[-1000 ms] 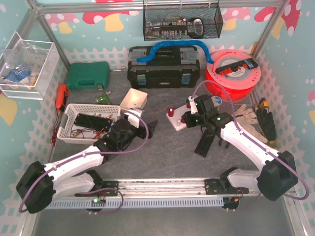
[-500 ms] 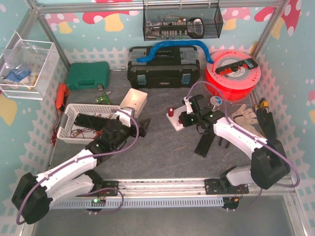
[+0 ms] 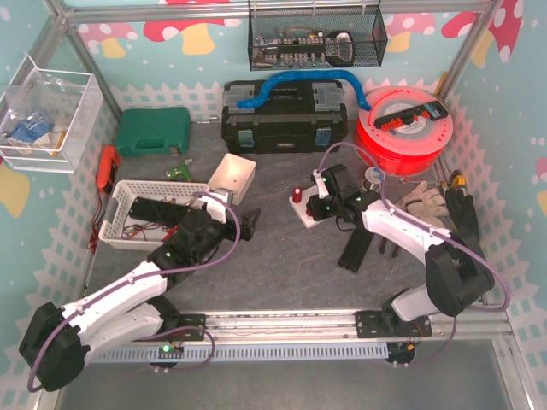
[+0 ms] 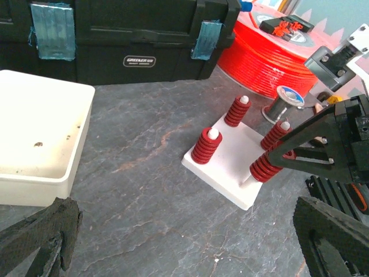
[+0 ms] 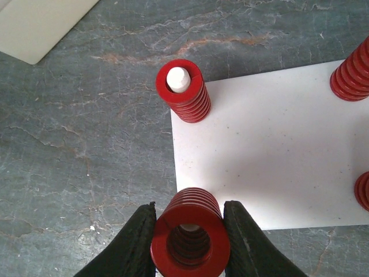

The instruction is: Install the large spring

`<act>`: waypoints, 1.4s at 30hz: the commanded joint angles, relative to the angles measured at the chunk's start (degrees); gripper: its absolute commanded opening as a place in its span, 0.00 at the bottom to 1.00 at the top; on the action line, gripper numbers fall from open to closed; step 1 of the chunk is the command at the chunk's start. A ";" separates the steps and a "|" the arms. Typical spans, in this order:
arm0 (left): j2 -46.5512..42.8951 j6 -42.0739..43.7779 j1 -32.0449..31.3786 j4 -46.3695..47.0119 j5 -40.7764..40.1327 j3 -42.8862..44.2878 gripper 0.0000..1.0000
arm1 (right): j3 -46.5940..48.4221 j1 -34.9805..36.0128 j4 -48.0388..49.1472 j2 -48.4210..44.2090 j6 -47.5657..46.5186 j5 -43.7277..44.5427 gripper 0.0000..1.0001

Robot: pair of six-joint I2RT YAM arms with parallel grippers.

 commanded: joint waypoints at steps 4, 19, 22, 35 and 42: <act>-0.90 0.79 0.39 -0.31 0.30 -1.35 0.99 | 2.13 0.40 1.22 3.42 -0.96 1.23 0.13; -5.10 3.76 0.40 2.66 -4.45 -3.67 0.99 | 4.08 0.43 0.91 -1.17 -0.27 4.11 0.53; -6.35 7.11 0.37 7.37 -6.91 -5.30 0.99 | 4.09 0.39 1.16 -5.87 0.38 7.63 0.60; 2.83 21.42 6.44 28.35 -21.10 -6.74 0.99 | -13.54 -1.57 27.98 -17.01 -3.29 42.34 0.99; 4.62 18.29 23.80 31.41 -9.89 -10.49 0.99 | -23.06 -13.85 43.45 -16.06 -12.78 39.81 0.99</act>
